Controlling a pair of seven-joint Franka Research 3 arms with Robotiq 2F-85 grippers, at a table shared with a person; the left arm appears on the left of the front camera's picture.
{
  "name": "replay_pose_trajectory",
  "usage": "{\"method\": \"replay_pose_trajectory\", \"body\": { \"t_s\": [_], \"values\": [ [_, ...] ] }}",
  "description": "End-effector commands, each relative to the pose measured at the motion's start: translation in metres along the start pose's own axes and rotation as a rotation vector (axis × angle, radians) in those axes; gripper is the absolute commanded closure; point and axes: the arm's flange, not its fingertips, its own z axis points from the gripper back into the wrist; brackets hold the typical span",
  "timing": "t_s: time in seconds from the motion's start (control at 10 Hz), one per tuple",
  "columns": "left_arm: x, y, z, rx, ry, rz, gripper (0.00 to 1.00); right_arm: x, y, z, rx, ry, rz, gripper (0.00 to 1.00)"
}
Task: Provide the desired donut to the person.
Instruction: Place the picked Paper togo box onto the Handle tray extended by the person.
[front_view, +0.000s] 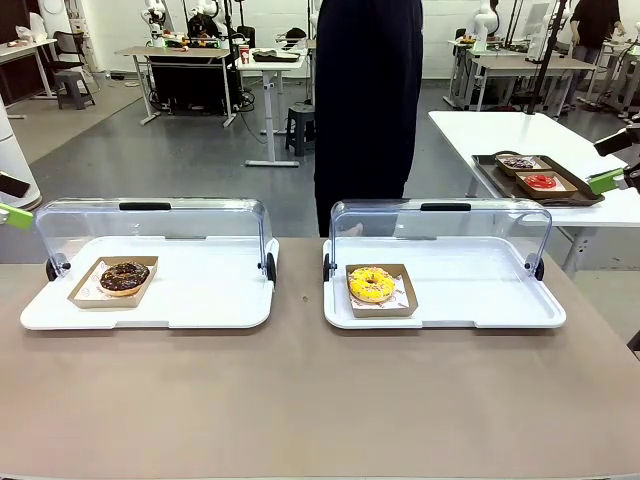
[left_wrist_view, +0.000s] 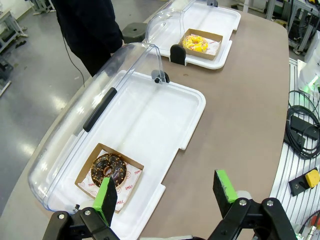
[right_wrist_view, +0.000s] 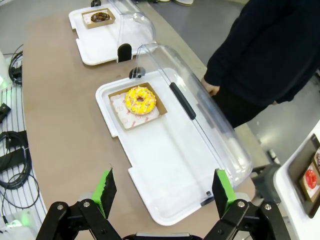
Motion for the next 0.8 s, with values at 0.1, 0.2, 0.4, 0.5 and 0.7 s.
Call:
{"method": "replay_pose_trajectory", "body": {
  "t_s": [0.1,0.2,0.4,0.5,0.7],
  "values": [
    [-0.0012,-0.0003,0.0001,-0.004,-0.009,0.002,0.0,0.0002,0.0004,0.0,0.005,-0.001,0.003,0.0],
    [-0.0012,-0.0003,0.0001,-0.004,-0.009,0.002,0.0,0.0002,0.0004,0.0,0.005,-0.001,0.003,0.0],
    [-0.0012,-0.0003,0.0001,-0.004,-0.009,0.002,0.0,0.0002,0.0004,0.0,0.005,-0.001,0.003,0.0],
    [-0.0012,-0.0003,0.0001,-0.004,-0.009,0.002,0.0,0.0002,0.0004,0.0,0.005,-0.001,0.003,0.0],
    [-0.0012,-0.0003,0.0001,-0.004,-0.009,0.002,0.0,0.0002,0.0004,0.0,0.005,-0.001,0.003,0.0]
  ]
}}
